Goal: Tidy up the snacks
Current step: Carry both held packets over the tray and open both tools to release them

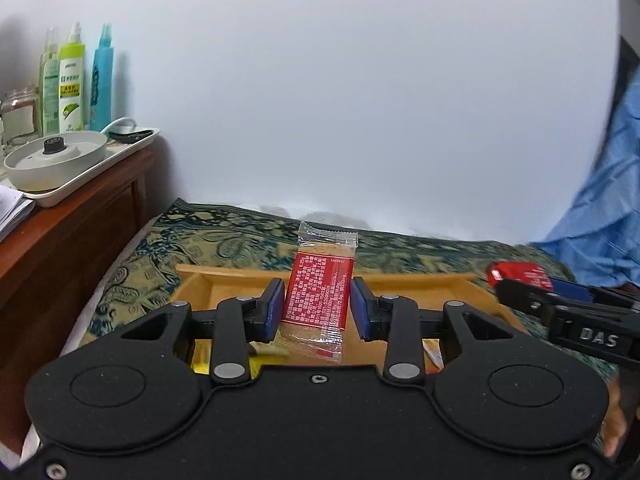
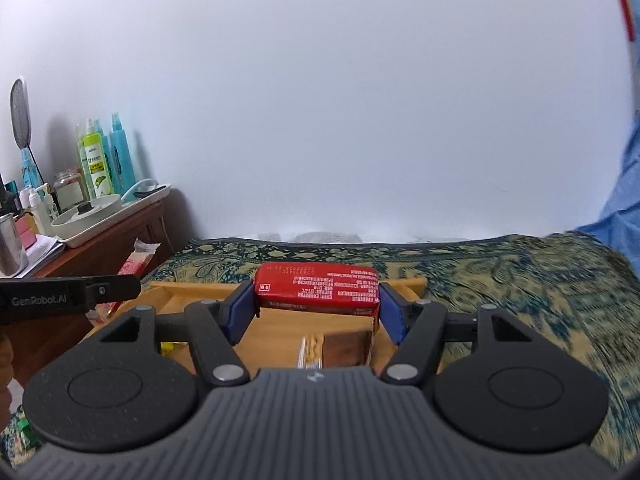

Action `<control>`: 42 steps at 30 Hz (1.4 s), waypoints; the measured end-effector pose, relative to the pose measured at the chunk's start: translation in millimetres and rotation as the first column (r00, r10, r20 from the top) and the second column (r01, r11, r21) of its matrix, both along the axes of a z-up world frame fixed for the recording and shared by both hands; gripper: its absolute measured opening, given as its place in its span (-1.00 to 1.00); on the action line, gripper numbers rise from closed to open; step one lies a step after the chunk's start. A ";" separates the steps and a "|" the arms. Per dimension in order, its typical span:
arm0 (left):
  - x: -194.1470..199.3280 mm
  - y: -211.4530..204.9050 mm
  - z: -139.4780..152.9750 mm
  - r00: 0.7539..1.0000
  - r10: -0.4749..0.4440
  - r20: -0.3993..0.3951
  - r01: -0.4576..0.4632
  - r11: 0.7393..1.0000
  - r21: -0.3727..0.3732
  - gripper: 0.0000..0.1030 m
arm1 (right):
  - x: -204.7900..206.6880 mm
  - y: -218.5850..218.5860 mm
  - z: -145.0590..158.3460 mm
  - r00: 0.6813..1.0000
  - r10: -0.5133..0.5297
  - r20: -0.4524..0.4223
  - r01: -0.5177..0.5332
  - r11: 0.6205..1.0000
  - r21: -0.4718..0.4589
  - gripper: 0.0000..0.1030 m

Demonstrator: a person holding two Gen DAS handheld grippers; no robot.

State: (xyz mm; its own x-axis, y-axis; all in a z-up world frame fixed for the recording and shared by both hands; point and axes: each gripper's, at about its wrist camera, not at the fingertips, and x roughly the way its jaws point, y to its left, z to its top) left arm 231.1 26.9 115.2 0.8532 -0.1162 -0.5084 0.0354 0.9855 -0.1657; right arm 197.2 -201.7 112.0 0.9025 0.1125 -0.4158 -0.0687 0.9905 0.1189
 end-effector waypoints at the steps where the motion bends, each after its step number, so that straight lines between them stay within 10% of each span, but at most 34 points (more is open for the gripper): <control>1: 11.4 2.7 -2.9 1.000 0.013 -0.016 -0.013 1.000 0.000 -0.34 | 8.8 -0.9 -0.5 1.000 0.001 -0.006 -0.001 1.000 0.000 0.31; 15: 85.7 21.1 -52.2 0.977 0.095 -0.191 -0.099 0.995 -0.010 -0.34 | 113.4 5.2 -44.4 0.969 0.025 -0.247 -0.049 0.994 -0.094 0.31; 42: 103.5 11.9 -79.9 0.961 0.101 -0.256 -0.088 0.994 0.061 -0.35 | 135.6 9.9 -67.0 0.951 0.016 -0.310 -0.060 0.990 -0.131 0.32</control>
State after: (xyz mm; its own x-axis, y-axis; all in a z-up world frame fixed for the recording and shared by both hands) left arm 334.6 38.8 35.4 0.6977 -0.0113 -0.7163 -0.0959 0.9894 -0.1090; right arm 332.9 -191.8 45.0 0.7244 0.0664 -0.6861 -0.0881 0.9961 0.0034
